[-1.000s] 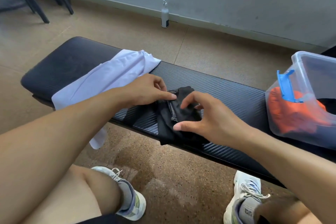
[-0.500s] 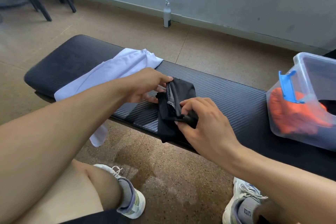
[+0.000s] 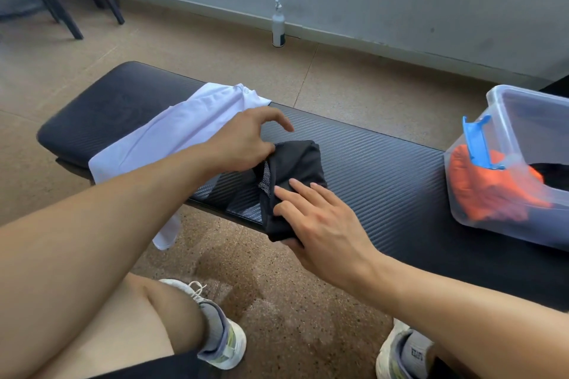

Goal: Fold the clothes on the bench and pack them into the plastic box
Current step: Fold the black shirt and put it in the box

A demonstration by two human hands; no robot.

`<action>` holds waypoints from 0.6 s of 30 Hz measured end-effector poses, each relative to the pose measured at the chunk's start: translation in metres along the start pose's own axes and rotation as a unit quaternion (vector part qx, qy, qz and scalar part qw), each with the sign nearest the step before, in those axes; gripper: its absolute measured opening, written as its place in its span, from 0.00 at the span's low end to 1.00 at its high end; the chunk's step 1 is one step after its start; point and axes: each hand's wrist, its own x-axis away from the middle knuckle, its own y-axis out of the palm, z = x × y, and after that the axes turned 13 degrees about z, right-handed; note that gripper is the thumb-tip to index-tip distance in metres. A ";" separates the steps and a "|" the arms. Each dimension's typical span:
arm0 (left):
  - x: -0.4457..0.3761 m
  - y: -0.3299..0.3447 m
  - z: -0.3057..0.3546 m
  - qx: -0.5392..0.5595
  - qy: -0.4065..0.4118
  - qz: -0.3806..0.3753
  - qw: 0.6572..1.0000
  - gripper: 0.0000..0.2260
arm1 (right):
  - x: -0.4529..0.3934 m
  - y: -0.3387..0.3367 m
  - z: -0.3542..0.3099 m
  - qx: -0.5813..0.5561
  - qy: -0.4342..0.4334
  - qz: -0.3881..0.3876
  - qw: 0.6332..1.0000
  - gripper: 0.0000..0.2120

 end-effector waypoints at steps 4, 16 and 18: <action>0.010 -0.006 0.014 0.107 0.019 -0.104 0.989 0.22 | -0.005 -0.011 0.007 -0.026 -0.003 0.058 0.998 0.15; 0.022 -0.028 0.033 0.169 -0.042 -0.169 0.970 0.17 | -0.034 -0.076 0.072 -0.585 0.480 0.099 0.646 0.06; 0.025 -0.022 0.032 0.167 -0.066 -0.173 0.968 0.15 | -0.033 -0.077 0.082 -0.530 0.505 0.025 0.681 0.07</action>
